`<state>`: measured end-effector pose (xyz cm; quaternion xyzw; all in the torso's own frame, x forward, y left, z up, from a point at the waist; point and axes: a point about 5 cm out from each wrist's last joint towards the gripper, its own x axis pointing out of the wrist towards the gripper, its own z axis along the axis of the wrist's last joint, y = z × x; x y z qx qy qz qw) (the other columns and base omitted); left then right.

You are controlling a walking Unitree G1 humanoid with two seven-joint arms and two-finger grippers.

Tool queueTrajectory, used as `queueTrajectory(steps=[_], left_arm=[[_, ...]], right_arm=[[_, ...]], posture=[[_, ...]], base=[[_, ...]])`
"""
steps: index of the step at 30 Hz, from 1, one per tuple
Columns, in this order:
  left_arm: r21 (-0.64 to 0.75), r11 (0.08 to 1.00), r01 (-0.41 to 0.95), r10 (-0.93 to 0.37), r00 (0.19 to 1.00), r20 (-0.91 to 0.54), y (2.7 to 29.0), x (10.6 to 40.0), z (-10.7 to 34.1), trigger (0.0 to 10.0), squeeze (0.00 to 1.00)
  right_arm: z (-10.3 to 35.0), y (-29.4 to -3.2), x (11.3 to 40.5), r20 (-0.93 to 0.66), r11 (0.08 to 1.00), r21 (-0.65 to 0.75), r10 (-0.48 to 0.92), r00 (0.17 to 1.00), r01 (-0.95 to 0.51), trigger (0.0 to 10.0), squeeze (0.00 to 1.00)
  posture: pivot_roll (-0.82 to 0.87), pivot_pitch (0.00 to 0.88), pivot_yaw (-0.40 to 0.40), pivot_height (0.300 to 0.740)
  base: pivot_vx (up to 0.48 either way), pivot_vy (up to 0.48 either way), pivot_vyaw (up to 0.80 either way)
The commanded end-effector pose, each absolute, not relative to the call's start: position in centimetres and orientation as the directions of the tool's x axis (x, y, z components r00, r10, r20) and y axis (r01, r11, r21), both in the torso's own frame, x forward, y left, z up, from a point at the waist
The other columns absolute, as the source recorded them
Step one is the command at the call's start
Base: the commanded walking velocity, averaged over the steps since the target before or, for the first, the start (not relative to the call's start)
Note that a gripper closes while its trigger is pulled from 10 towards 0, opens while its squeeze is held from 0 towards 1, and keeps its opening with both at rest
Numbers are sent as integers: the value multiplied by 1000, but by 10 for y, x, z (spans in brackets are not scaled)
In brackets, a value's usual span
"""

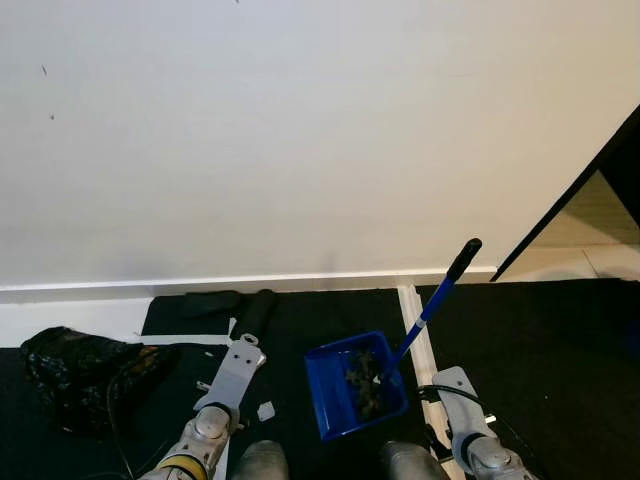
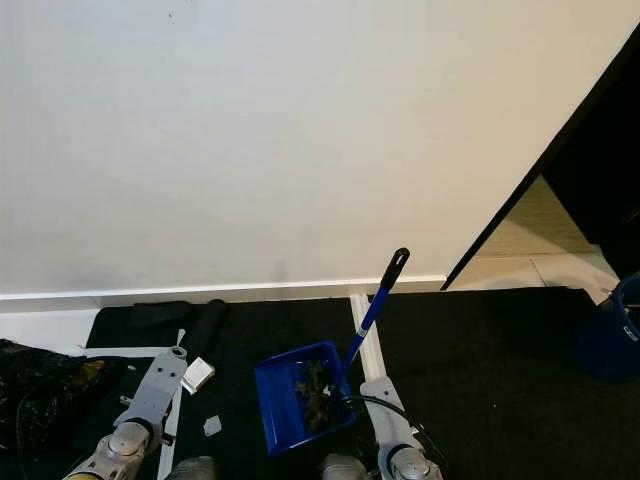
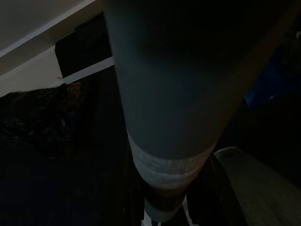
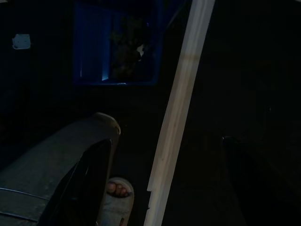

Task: Sweep floor

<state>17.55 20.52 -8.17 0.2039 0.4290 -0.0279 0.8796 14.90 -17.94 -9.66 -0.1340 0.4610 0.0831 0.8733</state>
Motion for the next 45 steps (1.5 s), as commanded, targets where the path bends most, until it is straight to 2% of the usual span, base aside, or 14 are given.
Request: queueTrajectory(steps=[1,8,21,29,37,45], left_arm=[[350,912,215,159,601,-783,212,169,-84,10000,0],[346,920,186,176,592,-787,215,168,-84,10000,0],[342,923,176,192,561,-805,216,166,-86,10000,0],[311,946,90,212,552,-807,206,168,-88,10000,0],[321,943,84,221,563,-796,204,180,-83,10000,0],[314,946,81,216,565,-796,204,182,-82,10000,0]], right_arm=[[-97,-184,147,-827,951,-170,5,562,-258,10000,0],[-97,-185,146,-826,955,-171,-5,564,-243,10000,0],[-95,-206,145,-836,960,-187,-43,547,-209,10000,0],[-90,-218,152,-831,949,-206,-41,555,-239,10000,0],[-87,-216,163,-829,939,-217,-32,559,-268,10000,0],[-89,-206,162,-833,941,-208,-28,552,-266,10000,0]], posture=[[103,12,-55,740],[89,3,-41,740],[90,0,-37,740],[109,0,-83,740],[119,0,-118,740],[101,0,-97,740]], base=[[0,0,0],[0,0,0],[0,0,0],[0,0,0],[0,0,0],[0,0,0]])
